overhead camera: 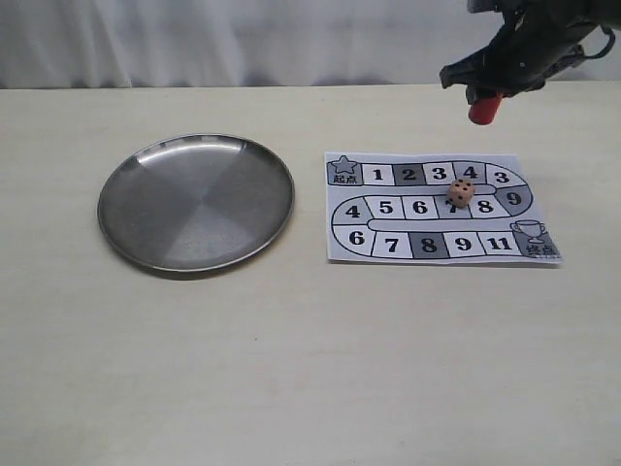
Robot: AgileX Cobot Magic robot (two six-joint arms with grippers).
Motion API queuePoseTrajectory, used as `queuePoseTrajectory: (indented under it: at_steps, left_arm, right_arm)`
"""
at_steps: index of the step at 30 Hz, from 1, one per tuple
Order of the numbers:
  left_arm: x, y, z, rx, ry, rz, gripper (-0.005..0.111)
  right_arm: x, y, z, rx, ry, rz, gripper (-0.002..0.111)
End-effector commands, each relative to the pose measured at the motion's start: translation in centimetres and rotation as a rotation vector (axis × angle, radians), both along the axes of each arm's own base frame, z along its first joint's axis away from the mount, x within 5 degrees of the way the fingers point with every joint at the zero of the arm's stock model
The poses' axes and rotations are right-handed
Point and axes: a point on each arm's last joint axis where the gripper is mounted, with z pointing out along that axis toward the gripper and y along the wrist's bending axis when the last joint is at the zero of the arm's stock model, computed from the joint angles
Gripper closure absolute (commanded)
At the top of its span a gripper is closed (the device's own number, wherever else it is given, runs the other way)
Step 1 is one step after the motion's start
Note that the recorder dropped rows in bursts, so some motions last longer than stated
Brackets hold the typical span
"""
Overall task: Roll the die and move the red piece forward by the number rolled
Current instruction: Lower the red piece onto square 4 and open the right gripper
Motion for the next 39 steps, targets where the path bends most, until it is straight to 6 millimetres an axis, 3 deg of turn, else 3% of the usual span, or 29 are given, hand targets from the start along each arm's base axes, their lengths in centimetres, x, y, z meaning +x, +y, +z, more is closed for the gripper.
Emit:
queuePoseTrajectory:
  at_steps: [1, 8, 15, 26, 32, 35, 38, 39]
  left_arm:
    - [0.0, 0.0, 0.0, -0.001, -0.008, -0.004, 0.107]
    - [0.0, 0.0, 0.0, -0.001, -0.008, -0.004, 0.107]
    - [0.0, 0.0, 0.0, -0.001, -0.008, -0.004, 0.107]
    - [0.0, 0.0, 0.0, -0.001, -0.008, -0.004, 0.107]
    - [0.0, 0.0, 0.0, -0.001, -0.008, -0.004, 0.107]
    - [0.0, 0.0, 0.0, -0.001, -0.008, -0.004, 0.107]
    - [0.0, 0.0, 0.0, -0.001, -0.008, -0.004, 0.107]
    - [0.0, 0.0, 0.0, -0.001, -0.008, -0.004, 0.107]
  right_arm:
    - [0.0, -1.8, -4.1, -0.006, 0.071, -0.04, 0.104]
    - [0.1, -1.6, -9.9, 0.039, 0.122, -0.052, 0.104]
    - [0.3, -0.3, -10.4, 0.041, 0.103, -0.022, 0.104]
    - [0.1, -0.4, -10.5, 0.038, 0.137, -0.024, 0.103]
    - [0.1, -0.4, -10.5, 0.033, 0.137, -0.029, 0.079]
    - [0.0, -0.4, -10.5, 0.033, 0.14, -0.029, 0.057]
    - [0.0, -0.4, -8.4, 0.035, 0.098, -0.029, 0.042]
    - [-0.1, -0.4, -6.5, 0.037, 0.061, -0.028, 0.038]
